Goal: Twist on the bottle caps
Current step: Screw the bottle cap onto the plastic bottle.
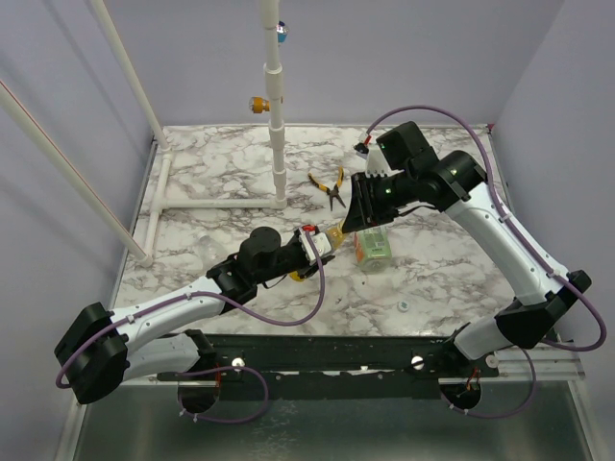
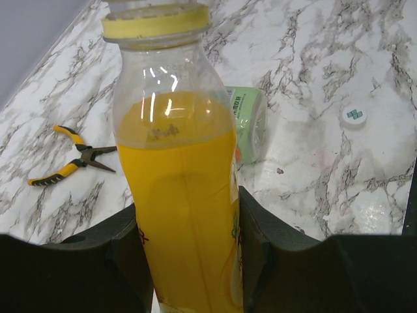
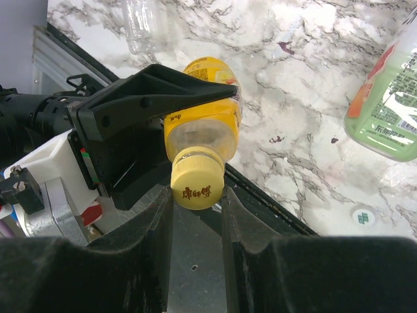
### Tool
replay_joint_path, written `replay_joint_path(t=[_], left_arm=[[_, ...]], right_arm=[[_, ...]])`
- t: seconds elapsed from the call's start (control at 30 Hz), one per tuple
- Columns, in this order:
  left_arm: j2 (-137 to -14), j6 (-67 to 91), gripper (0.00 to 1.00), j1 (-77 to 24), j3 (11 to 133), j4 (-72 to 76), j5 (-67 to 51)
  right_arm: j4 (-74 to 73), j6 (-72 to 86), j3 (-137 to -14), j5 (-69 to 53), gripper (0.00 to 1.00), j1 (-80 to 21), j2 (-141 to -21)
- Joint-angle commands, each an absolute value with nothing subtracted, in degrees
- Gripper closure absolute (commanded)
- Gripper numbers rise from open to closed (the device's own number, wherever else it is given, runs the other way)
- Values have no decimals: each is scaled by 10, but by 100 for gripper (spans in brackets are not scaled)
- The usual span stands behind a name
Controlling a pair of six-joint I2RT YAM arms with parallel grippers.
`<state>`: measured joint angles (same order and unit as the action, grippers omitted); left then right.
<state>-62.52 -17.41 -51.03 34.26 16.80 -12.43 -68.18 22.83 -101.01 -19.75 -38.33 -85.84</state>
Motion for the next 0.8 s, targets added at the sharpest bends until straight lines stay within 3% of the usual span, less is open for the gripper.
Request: replay_joint_path(t=[0.0,0.77], left_arm=[[-613,-170,100,-520,366,256,-160],[-651,-135,100,-520,363,346,-142]], right_arm=[[-699,216,-1013,-181,77,-399,-882],[-736,208,-1099,-145,74,-403,-926]])
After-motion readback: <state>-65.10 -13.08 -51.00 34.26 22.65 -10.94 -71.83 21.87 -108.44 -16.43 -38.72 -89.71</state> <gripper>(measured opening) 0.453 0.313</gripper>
